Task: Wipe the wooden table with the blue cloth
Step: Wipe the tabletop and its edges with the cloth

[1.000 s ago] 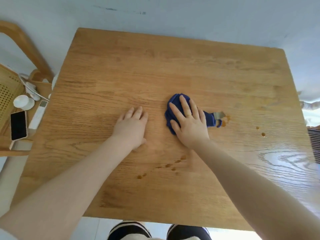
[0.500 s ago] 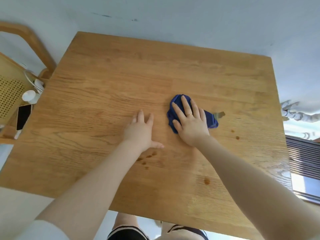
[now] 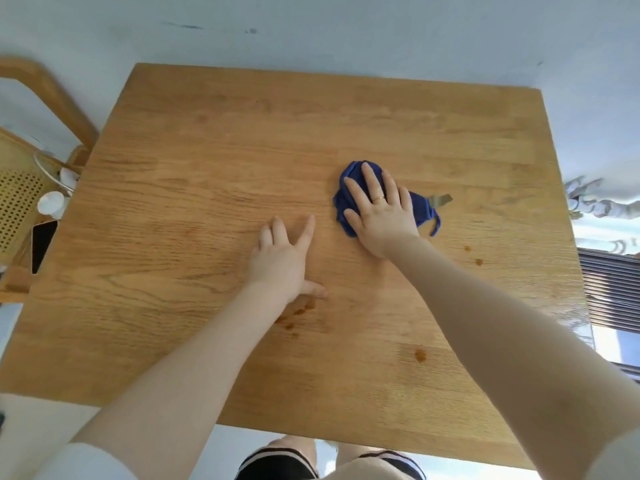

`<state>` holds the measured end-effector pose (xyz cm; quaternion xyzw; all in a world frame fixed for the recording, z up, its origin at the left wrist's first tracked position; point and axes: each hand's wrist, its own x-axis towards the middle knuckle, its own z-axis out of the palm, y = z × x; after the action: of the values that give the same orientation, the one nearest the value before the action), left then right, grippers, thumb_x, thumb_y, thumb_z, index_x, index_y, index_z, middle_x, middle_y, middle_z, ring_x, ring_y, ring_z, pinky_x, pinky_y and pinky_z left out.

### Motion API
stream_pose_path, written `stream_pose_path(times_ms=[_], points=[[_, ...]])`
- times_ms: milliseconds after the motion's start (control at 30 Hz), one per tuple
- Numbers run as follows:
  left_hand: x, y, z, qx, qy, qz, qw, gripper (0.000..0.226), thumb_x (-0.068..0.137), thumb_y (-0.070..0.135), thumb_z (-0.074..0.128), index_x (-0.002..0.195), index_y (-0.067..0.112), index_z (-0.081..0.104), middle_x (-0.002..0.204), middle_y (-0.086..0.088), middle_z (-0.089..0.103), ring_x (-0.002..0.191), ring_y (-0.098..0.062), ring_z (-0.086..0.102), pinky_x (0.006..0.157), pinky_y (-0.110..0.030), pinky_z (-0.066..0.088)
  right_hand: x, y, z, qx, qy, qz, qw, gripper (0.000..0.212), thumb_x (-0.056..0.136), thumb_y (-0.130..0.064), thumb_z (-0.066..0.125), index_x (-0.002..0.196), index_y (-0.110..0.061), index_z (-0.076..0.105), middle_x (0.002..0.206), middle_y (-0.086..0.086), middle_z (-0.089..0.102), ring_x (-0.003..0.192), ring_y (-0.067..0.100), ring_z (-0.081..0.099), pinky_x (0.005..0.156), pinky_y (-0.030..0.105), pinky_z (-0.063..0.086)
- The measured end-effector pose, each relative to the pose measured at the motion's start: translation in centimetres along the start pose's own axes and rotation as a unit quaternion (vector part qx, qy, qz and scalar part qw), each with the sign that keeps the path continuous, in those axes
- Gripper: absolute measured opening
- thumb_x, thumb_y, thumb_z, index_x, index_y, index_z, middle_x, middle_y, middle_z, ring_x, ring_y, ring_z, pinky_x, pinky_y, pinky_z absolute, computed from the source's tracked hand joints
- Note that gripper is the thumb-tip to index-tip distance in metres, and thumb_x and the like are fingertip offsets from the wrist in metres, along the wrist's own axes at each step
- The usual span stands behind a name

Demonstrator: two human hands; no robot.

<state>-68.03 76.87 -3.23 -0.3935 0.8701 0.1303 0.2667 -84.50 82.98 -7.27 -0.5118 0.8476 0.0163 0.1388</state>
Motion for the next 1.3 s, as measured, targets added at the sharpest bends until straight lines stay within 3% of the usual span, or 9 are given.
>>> stream_pose_path(times_ms=[167,267,333,533,667,867,1100,1200,1300], points=[[0.6,0.2,-0.2,0.008,-0.006,0.009,1.0,0.121,0.062,0.069,0.067,0.146,0.035,-0.012,0.15,-0.021,-0.005,0.138,-0.04,0.003,0.111,-0.046,0.02,-7.7,-1.4,2.8,-0.037,0.072,-0.102,0.992,0.053,0.093,-0.046,0.024,0.143,-0.028,0.028,0.153,0.007,0.023,0.138,0.035,0.026,0.107,0.049,0.024],[0.7,0.1,-0.1,0.01,-0.003,0.016,1.0,0.12,0.063,0.068,0.067,0.147,0.034,-0.011,0.149,-0.022,-0.003,0.137,-0.042,0.003,0.111,-0.048,0.019,-6.4,0.2,2.7,-0.052,0.08,-0.152,0.984,0.05,0.094,-0.044,0.026,0.14,-0.028,0.033,0.151,0.008,0.03,0.134,0.035,0.034,0.104,0.047,0.026],[0.9,0.1,-0.2,0.013,0.001,0.018,1.0,0.12,0.062,0.069,0.067,0.147,0.033,-0.011,0.148,-0.023,-0.002,0.137,-0.043,0.004,0.11,-0.048,0.021,-3.4,0.9,1.8,-0.037,0.086,-0.098,0.991,0.052,0.093,-0.045,0.021,0.141,-0.028,0.033,0.152,0.007,0.027,0.136,0.034,0.03,0.105,0.049,0.028],[1.0,0.4,0.1,-0.016,-0.027,0.017,0.999,0.121,0.065,0.063,0.069,0.146,0.032,-0.015,0.15,-0.026,-0.017,0.139,-0.046,-0.011,0.113,-0.052,0.014,2.7,1.8,0.3,0.039,0.083,0.117,0.989,0.05,0.097,-0.044,0.021,0.146,-0.036,0.013,0.158,-0.004,-0.002,0.144,0.025,-0.002,0.113,0.044,0.005],[0.7,0.3,0.0,-0.036,-0.038,0.013,0.999,0.12,0.067,0.061,0.07,0.146,0.032,-0.016,0.149,-0.025,-0.021,0.139,-0.045,-0.015,0.114,-0.052,0.009,-2.1,-0.1,1.3,0.031,0.064,0.065,0.995,0.053,0.094,-0.047,0.02,0.145,-0.034,0.016,0.158,-0.002,0.0,0.144,0.027,0.001,0.112,0.047,0.01],[1.0,0.4,-0.1,-0.032,-0.037,0.008,0.999,0.119,0.068,0.061,0.069,0.145,0.033,-0.018,0.15,-0.024,-0.023,0.139,-0.043,-0.016,0.114,-0.051,0.008,-7.3,1.1,2.3,-0.028,0.061,-0.106,0.992,0.049,0.092,-0.044,0.026,0.139,-0.031,0.031,0.152,0.005,0.028,0.136,0.033,0.032,0.105,0.046,0.025],[0.1,0.4,-0.2,0.002,-0.03,0.007,1.0,0.116,0.072,0.061,0.064,0.146,0.028,-0.019,0.15,-0.024,-0.023,0.141,-0.04,-0.012,0.115,-0.048,0.007,1.4,4.9,-0.5,0.043,0.034,0.073,0.996,0.05,0.097,-0.045,0.021,0.145,-0.038,0.009,0.157,-0.005,-0.009,0.143,0.023,-0.007,0.113,0.044,0.002],[-0.1,1.3,-0.3,-0.066,-0.027,0.014,0.997,0.113,0.075,0.048,0.07,0.147,0.027,-0.013,0.151,-0.012,-0.03,0.141,-0.029,-0.022,0.115,-0.045,0.002,-2.4,4.1,0.4,0.036,0.03,0.024,0.999,0.051,0.097,-0.044,0.022,0.146,-0.036,0.011,0.157,-0.003,-0.006,0.144,0.026,-0.005,0.113,0.044,0.003],[0.1,3.5,-0.1,-0.155,0.015,0.026,0.988,0.099,0.079,0.05,0.065,0.15,0.028,-0.001,0.154,-0.001,-0.025,0.141,-0.021,-0.023,0.116,-0.041,0.001,-8.8,5.1,2.0,-0.009,0.061,-0.1,0.993,0.051,0.094,-0.045,0.023,0.142,-0.03,0.028,0.156,0.004,0.016,0.141,0.032,0.017,0.109,0.046,0.018]])
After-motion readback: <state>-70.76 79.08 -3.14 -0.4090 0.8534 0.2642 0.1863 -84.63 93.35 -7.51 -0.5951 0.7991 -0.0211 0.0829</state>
